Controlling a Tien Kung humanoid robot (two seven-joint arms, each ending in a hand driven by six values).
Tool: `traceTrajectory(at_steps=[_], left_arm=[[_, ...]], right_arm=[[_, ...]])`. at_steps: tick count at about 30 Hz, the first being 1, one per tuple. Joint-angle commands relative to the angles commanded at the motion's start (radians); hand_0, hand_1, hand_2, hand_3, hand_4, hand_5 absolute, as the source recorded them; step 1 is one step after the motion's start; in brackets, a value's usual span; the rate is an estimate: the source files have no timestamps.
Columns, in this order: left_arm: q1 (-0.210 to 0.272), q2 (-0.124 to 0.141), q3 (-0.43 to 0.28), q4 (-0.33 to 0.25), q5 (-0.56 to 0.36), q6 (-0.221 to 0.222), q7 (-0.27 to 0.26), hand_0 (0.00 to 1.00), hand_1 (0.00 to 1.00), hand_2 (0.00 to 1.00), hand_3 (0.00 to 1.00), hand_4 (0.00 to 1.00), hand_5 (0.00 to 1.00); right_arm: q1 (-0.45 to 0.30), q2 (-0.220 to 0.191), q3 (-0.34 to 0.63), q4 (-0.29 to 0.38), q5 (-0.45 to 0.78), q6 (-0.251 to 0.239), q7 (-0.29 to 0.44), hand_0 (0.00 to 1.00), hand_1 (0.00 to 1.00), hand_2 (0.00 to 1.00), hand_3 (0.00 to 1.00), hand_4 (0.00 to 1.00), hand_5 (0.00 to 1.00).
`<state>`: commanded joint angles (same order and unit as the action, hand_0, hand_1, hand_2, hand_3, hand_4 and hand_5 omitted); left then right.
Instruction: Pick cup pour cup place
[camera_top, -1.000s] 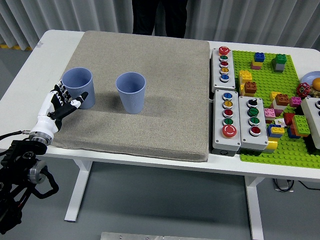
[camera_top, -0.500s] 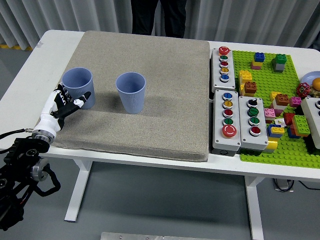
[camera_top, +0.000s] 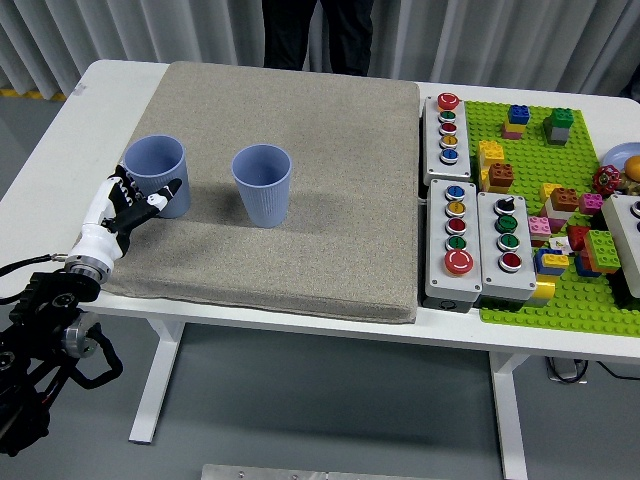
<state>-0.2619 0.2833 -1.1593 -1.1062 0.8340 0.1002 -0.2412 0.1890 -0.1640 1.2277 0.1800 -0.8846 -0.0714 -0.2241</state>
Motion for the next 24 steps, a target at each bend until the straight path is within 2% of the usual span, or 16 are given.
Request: traceTrajectory(at_steps=[24], left_arm=[[-0.029,0.0,0.012,0.017,0.016,0.005,0.014,0.995,0.977,0.998,0.998,0.839,0.194]], right_arm=[[0.008,0.0,0.003,0.0,-0.002,0.005,0.001,0.72,0.681,0.673,0.623,0.082,0.337]])
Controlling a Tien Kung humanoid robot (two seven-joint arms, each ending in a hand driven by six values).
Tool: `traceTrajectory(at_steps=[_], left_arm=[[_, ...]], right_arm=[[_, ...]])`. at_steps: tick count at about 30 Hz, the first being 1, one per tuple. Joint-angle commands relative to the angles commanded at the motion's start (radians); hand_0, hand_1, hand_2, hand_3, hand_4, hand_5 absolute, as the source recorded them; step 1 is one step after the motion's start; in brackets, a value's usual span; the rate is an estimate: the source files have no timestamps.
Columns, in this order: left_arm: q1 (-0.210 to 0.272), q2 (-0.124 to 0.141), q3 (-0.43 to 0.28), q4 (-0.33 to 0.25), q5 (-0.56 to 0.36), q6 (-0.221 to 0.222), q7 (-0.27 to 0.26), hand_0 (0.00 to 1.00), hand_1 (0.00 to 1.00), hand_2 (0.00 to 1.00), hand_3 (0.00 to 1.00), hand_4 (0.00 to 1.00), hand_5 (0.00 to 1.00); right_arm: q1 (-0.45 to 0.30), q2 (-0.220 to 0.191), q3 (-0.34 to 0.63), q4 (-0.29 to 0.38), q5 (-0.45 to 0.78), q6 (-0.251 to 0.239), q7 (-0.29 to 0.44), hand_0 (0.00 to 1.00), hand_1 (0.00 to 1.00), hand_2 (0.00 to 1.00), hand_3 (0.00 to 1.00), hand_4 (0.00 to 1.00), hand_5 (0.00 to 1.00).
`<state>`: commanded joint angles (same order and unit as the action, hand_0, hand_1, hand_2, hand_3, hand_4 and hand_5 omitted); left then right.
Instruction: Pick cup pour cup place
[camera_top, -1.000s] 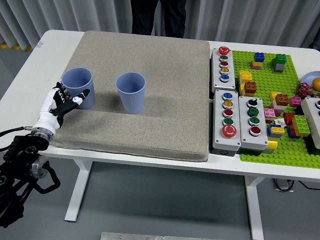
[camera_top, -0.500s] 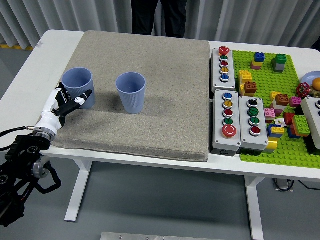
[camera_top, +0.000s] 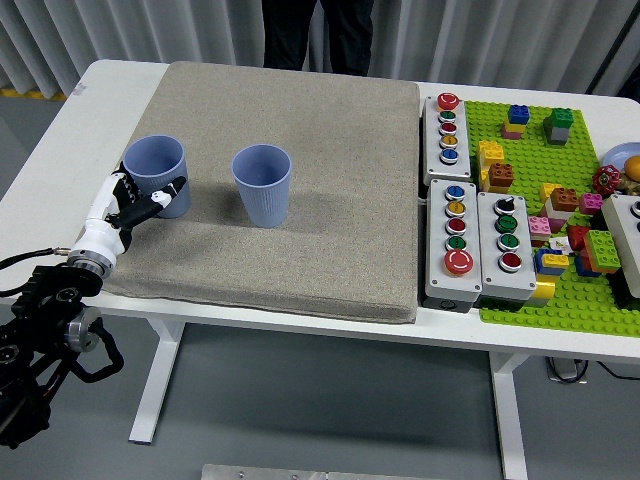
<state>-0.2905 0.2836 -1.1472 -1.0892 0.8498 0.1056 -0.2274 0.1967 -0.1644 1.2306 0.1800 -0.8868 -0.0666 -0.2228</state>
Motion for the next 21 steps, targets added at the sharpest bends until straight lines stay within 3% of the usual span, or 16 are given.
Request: traceTrajectory(at_steps=[21], left_arm=[[-0.045,0.007,0.038,0.026,-0.021,0.002,0.002,0.994,0.973,0.998,0.998,0.846,0.214]], right_arm=[[0.008,0.001,0.003,0.0,-0.004,0.0,-0.002,0.719,0.682,0.673,0.623,0.082,0.335]])
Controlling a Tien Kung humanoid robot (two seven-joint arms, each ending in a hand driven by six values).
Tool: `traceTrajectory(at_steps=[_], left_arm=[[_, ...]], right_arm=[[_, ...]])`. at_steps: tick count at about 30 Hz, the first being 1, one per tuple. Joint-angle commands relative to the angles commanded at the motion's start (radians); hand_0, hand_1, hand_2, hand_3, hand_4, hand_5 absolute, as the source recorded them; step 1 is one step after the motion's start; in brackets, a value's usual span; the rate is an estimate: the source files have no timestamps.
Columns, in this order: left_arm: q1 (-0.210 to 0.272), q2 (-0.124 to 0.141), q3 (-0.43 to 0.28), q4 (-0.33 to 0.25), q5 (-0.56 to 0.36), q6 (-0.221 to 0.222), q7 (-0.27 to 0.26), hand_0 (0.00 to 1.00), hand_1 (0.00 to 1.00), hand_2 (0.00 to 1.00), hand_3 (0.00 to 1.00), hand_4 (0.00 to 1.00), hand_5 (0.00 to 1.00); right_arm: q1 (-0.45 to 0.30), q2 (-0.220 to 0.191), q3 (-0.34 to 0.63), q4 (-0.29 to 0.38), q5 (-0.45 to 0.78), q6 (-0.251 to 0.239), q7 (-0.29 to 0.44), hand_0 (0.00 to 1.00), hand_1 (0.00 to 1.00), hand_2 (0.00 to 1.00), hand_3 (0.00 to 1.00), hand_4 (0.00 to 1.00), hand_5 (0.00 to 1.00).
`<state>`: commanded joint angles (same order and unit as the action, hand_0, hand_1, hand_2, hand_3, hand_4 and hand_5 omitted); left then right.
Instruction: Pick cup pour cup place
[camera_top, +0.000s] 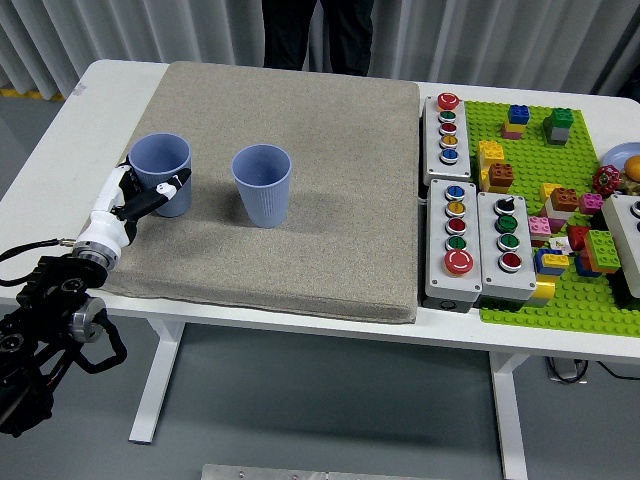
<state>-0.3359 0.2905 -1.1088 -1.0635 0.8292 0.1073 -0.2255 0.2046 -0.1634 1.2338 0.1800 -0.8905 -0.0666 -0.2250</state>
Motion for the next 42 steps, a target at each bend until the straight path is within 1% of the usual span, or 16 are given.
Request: traceTrajectory(at_steps=[4,7,8,11,13,14,19,20,23,25,26,31,35,37,39,42], left_arm=[[0.0,-0.002,0.003,0.005,-0.003,0.004,0.002,0.985,0.957,0.998,0.998,0.843,0.213],[0.002,-0.004,0.003,0.001,0.011,0.034,0.006,0.985,0.957,0.998,0.998,0.843,0.213],[0.002,-0.005,0.004,-0.001,0.028,0.051,0.01,0.864,0.811,0.916,0.905,0.818,0.191],[0.003,-0.006,0.006,-0.007,0.047,0.076,0.009,0.864,0.811,0.916,0.905,0.818,0.191],[0.004,-0.009,0.005,-0.009,0.073,0.108,0.01,0.864,0.811,0.916,0.905,0.818,0.191],[0.005,-0.011,0.005,-0.009,0.079,0.12,0.012,0.73,0.661,0.734,0.723,0.747,0.092],[0.009,-0.016,0.011,-0.013,0.094,0.16,0.023,0.73,0.661,0.734,0.723,0.747,0.092],[0.011,-0.018,0.013,-0.015,0.094,0.175,0.023,0.617,0.574,0.61,0.58,0.65,0.002],[0.016,-0.025,0.016,-0.02,0.086,0.218,0.02,0.617,0.574,0.61,0.58,0.65,0.002],[0.021,-0.029,0.018,-0.023,0.069,0.229,0.011,0.617,0.574,0.61,0.58,0.65,0.002],[0.024,-0.031,0.02,-0.028,0.065,0.239,0.009,0.552,0.551,0.554,0.549,0.608,0.002],[0.04,-0.039,0.014,-0.056,0.046,0.266,-0.001,0.552,0.551,0.554,0.549,0.608,0.002],[0.061,-0.044,-0.028,-0.121,0.118,0.279,0.01,0.558,0.553,0.553,0.55,0.604,0.002],[0.072,-0.039,-0.05,-0.161,0.166,0.291,0.019,0.558,0.553,0.553,0.55,0.604,0.002],[0.082,-0.025,-0.07,-0.216,0.237,0.303,0.038,0.557,0.554,0.554,0.552,0.603,0.002],[0.075,0.018,-0.079,-0.296,0.344,0.329,0.089,0.557,0.554,0.554,0.552,0.603,0.002]], right_arm=[[0.0,0.0,-0.001,0.0,0.002,0.0,0.0,0.72,0.682,0.673,0.623,0.082,0.335],[0.0,0.0,0.001,0.0,-0.002,0.0,0.0,0.72,0.682,0.673,0.623,0.082,0.335],[0.001,0.0,0.001,0.0,-0.001,0.0,0.0,0.72,0.682,0.673,0.623,0.082,0.335],[0.002,0.0,0.001,0.0,-0.001,0.0,0.0,0.72,0.682,0.673,0.623,0.082,0.335],[0.002,0.0,0.0,0.0,-0.001,0.0,-0.001,0.72,0.682,0.673,0.623,0.082,0.335],[0.003,0.0,0.0,0.0,0.0,0.0,0.0,0.72,0.682,0.673,0.622,0.081,0.335],[0.003,0.0,-0.001,0.0,0.0,0.0,0.0,0.72,0.682,0.673,0.622,0.081,0.335],[0.002,-0.001,-0.001,0.0,0.0,0.0,0.0,0.72,0.682,0.673,0.622,0.082,0.334],[0.001,-0.001,-0.001,0.0,0.0,0.0,0.0,0.72,0.682,0.673,0.622,0.082,0.334],[0.001,0.0,-0.001,0.0,-0.001,0.0,-0.001,0.72,0.682,0.673,0.622,0.082,0.334],[0.001,0.0,0.001,0.0,-0.004,0.0,-0.001,0.72,0.682,0.673,0.622,0.082,0.334],[-0.002,0.0,0.002,0.0,-0.008,0.0,-0.002,0.72,0.682,0.673,0.622,0.082,0.334],[-0.003,0.0,0.002,0.0,-0.01,0.0,-0.003,0.72,0.682,0.673,0.622,0.082,0.333],[-0.005,0.0,0.004,0.0,-0.012,0.0,-0.003,0.72,0.682,0.673,0.622,0.082,0.333],[-0.007,0.0,0.004,0.0,-0.013,0.0,-0.004,0.72,0.682,0.673,0.622,0.082,0.33],[-0.01,-0.001,0.004,0.0,-0.015,0.001,-0.004,0.72,0.682,0.673,0.622,0.082,0.33]])
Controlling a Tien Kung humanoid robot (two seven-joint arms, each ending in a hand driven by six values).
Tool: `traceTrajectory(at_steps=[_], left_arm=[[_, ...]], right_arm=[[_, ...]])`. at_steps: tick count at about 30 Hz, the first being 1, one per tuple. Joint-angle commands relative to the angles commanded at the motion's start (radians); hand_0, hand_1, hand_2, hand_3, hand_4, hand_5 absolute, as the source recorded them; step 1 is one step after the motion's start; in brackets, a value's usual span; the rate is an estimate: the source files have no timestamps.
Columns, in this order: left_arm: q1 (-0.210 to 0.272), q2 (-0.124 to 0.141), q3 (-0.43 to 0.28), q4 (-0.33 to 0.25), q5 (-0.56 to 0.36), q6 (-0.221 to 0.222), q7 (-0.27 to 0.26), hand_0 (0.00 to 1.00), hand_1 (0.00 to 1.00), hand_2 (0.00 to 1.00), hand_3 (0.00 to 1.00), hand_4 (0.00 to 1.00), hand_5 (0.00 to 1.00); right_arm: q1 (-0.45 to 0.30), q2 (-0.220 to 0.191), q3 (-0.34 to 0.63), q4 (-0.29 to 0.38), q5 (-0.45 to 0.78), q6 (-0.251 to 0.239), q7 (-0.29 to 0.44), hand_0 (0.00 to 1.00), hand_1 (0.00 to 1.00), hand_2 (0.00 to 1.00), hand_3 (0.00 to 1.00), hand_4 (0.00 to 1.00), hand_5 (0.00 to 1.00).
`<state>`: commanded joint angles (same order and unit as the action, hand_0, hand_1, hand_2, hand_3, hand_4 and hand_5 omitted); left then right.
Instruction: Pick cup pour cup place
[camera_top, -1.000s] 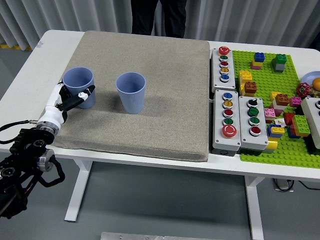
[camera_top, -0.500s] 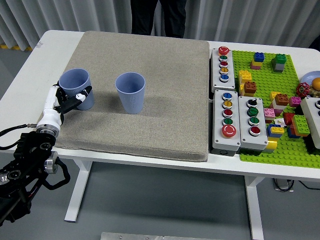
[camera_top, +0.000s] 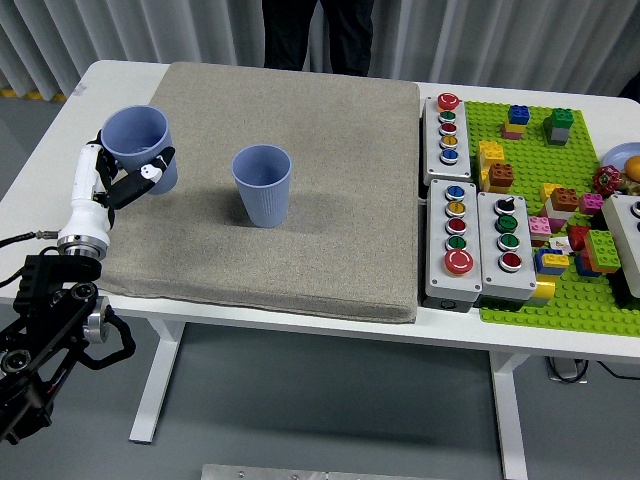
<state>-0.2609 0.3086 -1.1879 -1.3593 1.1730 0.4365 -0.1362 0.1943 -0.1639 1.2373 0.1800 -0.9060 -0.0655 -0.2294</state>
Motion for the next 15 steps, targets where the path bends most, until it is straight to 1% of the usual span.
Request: traceTrajectory(at_steps=[1,2,3,4,5,6,7,9,10,11,15], left_arm=[[-0.01,0.022,0.004,-0.029,0.046,0.003,0.028,0.557,0.554,0.554,0.552,0.603,0.002],[-0.014,0.035,0.006,-0.047,0.085,0.004,0.048,0.553,0.554,0.555,0.552,0.606,0.002],[-0.028,0.057,0.016,-0.067,0.13,-0.003,0.072,0.553,0.554,0.555,0.552,0.606,0.002],[-0.033,0.069,0.02,-0.076,0.169,-0.006,0.086,0.553,0.554,0.555,0.552,0.606,0.002],[-0.049,0.091,0.035,-0.087,0.214,-0.014,0.103,0.553,0.554,0.555,0.552,0.606,0.002],[-0.054,0.1,0.04,-0.091,0.253,-0.017,0.108,0.553,0.554,0.555,0.552,0.606,0.002],[-0.071,0.119,0.058,-0.095,0.294,-0.025,0.119,0.553,0.554,0.555,0.552,0.606,0.002],[-0.093,0.141,0.085,-0.097,0.333,-0.037,0.13,0.551,0.553,0.557,0.552,0.609,0.002],[-0.095,0.143,0.089,-0.097,0.337,-0.038,0.131,0.551,0.553,0.557,0.552,0.609,0.002],[-0.108,0.151,0.105,-0.095,0.347,-0.042,0.137,0.551,0.553,0.557,0.552,0.609,0.002],[-0.14,0.167,0.152,-0.083,0.384,-0.057,0.156,0.551,0.553,0.557,0.553,0.606,0.002]], right_arm=[[-0.001,-0.001,0.0,0.0,-0.001,0.0,0.0,0.72,0.682,0.673,0.622,0.082,0.33],[-0.002,-0.001,-0.001,0.0,-0.002,0.0,-0.001,0.72,0.682,0.673,0.621,0.083,0.322],[-0.003,-0.002,-0.002,0.0,-0.001,0.0,0.0,0.72,0.682,0.673,0.621,0.083,0.322],[-0.003,-0.002,-0.002,0.0,0.0,0.0,0.0,0.72,0.682,0.673,0.621,0.083,0.322],[-0.004,-0.003,-0.005,0.0,0.003,-0.001,0.0,0.72,0.682,0.673,0.621,0.083,0.322],[-0.004,-0.003,-0.006,0.0,0.004,-0.001,0.001,0.72,0.682,0.673,0.621,0.083,0.322],[-0.004,-0.005,-0.01,0.0,0.011,-0.002,0.002,0.72,0.682,0.673,0.621,0.083,0.322],[-0.004,-0.006,-0.015,0.0,0.018,-0.004,0.004,0.72,0.682,0.672,0.621,0.083,0.322],[-0.004,-0.006,-0.015,0.0,0.019,-0.004,0.004,0.72,0.682,0.672,0.621,0.083,0.322],[-0.002,-0.007,-0.016,0.0,0.022,-0.005,0.005,0.72,0.682,0.672,0.621,0.083,0.322],[0.003,-0.007,-0.021,0.0,0.032,-0.007,0.006,0.72,0.682,0.672,0.621,0.082,0.321]])
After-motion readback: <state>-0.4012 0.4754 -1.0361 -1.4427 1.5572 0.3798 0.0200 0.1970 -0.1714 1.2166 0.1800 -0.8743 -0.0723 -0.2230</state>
